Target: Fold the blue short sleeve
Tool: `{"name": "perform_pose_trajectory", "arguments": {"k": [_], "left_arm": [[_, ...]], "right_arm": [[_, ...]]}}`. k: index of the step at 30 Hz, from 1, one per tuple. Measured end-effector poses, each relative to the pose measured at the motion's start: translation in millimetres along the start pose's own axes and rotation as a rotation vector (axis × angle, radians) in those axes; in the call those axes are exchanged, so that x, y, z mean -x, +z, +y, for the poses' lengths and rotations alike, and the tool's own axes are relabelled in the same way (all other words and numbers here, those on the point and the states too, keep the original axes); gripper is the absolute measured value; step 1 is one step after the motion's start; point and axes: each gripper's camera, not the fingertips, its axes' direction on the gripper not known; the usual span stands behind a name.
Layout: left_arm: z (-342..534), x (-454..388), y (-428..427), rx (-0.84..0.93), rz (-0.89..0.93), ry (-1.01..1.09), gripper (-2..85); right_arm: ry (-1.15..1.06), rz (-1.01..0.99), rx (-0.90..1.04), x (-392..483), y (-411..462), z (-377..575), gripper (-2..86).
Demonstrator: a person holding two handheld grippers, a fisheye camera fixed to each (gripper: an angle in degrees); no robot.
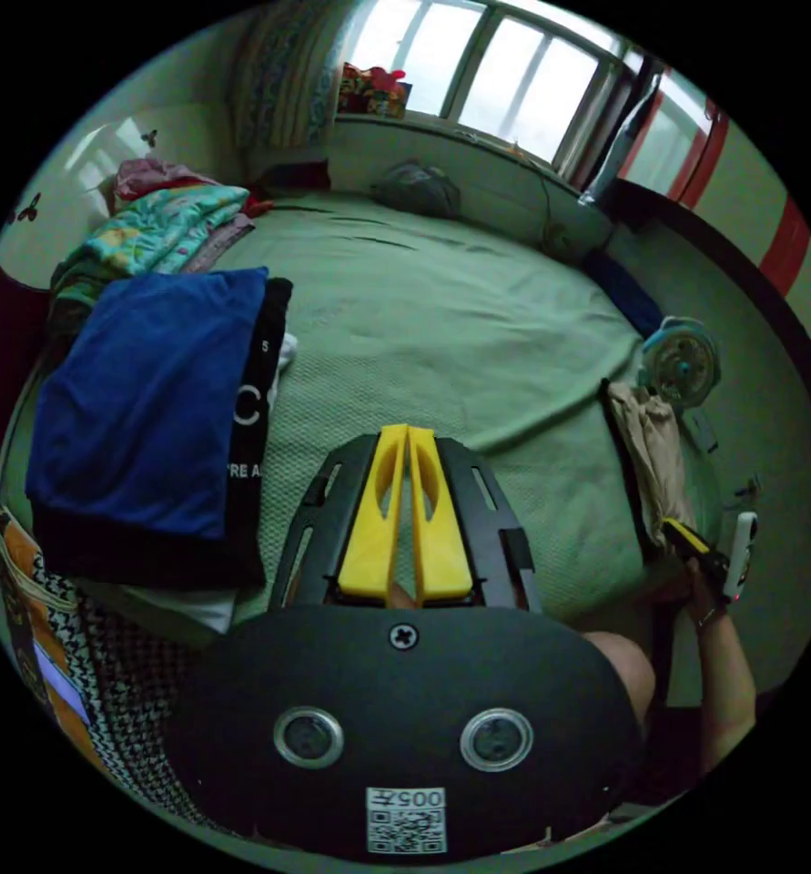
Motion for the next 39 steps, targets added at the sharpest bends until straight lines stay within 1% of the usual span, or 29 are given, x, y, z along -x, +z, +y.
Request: {"name": "perform_pose_trajectory", "arguments": {"k": [2, 4, 6, 8, 9, 11, 14, 15, 17, 19, 23, 26, 31, 35, 39], "left_arm": [[-10, 29, -13, -0.023, -0.019, -0.011, -0.1], [-17, 72, -27, -0.055, -0.025, -0.051, -0.1], [-16, 102, -33, -0.055, -0.038, -0.071, -0.2], [-10, 131, -37, -0.053, -0.052, -0.085, -0.2], [-5, 149, -39, -0.043, -0.068, -0.092, -0.2], [5, 176, -46, -0.041, -0.086, -0.106, -0.1], [15, 222, -61, -0.038, -0.118, -0.121, -0.2], [15, 240, -67, -0.04, -0.163, -0.131, -0.2], [17, 269, -76, -0.059, -0.195, -0.169, -0.2], [20, 304, -82, -0.06, -0.187, -0.194, -0.1], [23, 347, -91, -0.057, -0.21, -0.201, 0.5], [26, 378, -97, -0.072, -0.228, -0.216, 2.6], [32, 429, -103, -0.07, -0.257, -0.256, 5.8], [35, 456, -104, -0.049, -0.299, -0.274, 7.3], [37, 481, -103, -0.047, -0.31, -0.299, 8.4]], "right_arm": [[-0.109, 0.044, -0.105, 47, -38, -15, -1.2], [-0.202, 0.026, -0.165, 91, -63, -30, -1.2], [-0.257, -0.034, -0.192, 135, -81, -49, -1.2], [-0.304, -0.17, -0.231, 195, -100, -72, -1.2], [-0.319, -0.205, -0.235, 210, -104, -77, -1.2], [-0.379, -0.307, -0.256, 273, -118, -95, -1.3], [-0.46, -0.407, -0.269, 343, -136, -111, -0.9], [-0.477, -0.429, -0.269, 355, -140, -114, -0.7], [-0.545, -0.486, -0.275, 399, -153, -124, 1.9], [-0.575, -0.507, -0.279, 426, -161, -131, 4.1], [-0.613, -0.542, -0.275, 477, -171, -145, 7.0], [-0.629, -0.56, -0.268, 504, -174, -150, 8.2], [-0.637, -0.594, -0.23, 537, -174, -156, 9.5], [-0.642, -0.56, -0.216, 556, -175, -159, 10.8], [-0.628, -0.573, -0.241, 563, -183, -168, 11.1]]}}
